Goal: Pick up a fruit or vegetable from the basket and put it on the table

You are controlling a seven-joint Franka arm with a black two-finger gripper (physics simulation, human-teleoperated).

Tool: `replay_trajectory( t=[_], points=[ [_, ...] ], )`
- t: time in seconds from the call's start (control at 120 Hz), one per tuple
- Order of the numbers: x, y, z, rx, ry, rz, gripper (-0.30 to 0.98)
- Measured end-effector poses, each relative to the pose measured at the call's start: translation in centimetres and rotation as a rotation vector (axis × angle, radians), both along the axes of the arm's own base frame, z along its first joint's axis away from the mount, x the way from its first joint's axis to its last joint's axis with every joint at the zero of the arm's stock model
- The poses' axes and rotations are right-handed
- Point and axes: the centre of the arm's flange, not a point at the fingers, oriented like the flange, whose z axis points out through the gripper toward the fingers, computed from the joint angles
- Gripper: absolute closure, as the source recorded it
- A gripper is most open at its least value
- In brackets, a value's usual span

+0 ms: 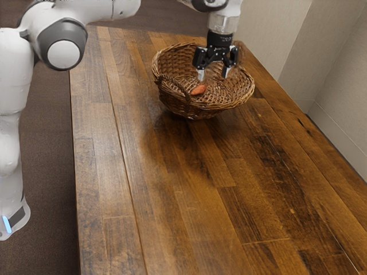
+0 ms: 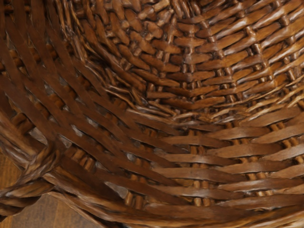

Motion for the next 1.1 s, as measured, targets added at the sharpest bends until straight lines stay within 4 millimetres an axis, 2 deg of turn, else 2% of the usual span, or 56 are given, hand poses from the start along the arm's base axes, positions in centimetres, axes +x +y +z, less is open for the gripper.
replay_trajectory(
  t=[0.058,0.1,0.2,0.275,0.35,0.442,0.65,0.833,0.958,1.1],
  points=[
    [0.7,-1.2,-0.4,0.042,-0.017,-0.138,0.0],
    [1.3,-1.1,-1.0,0.072,-0.033,-0.229,0.0],
    [2.6,-0.1,-2.4,0.14,-0.063,-0.453,0.0],
    [2.8,0.6,-2.5,0.187,-0.08,-0.621,0.0],
    [2.6,1.7,-2.6,0.216,-0.089,-0.767,0.0],
    [1.8,3.8,-4.0,0.222,-0.071,-0.91,0.0],
    [0.5,9.9,-5.2,0.236,-0.065,-1.133,0.0],
    [1.7,13.3,-6.7,0.232,-0.085,-1.294,0.0],
    [2.1,14.1,-7.3,0.234,-0.091,-1.388,0.0],
    [2.3,13.7,-7.1,0.238,-0.103,-1.45,0.0]
  ],
)
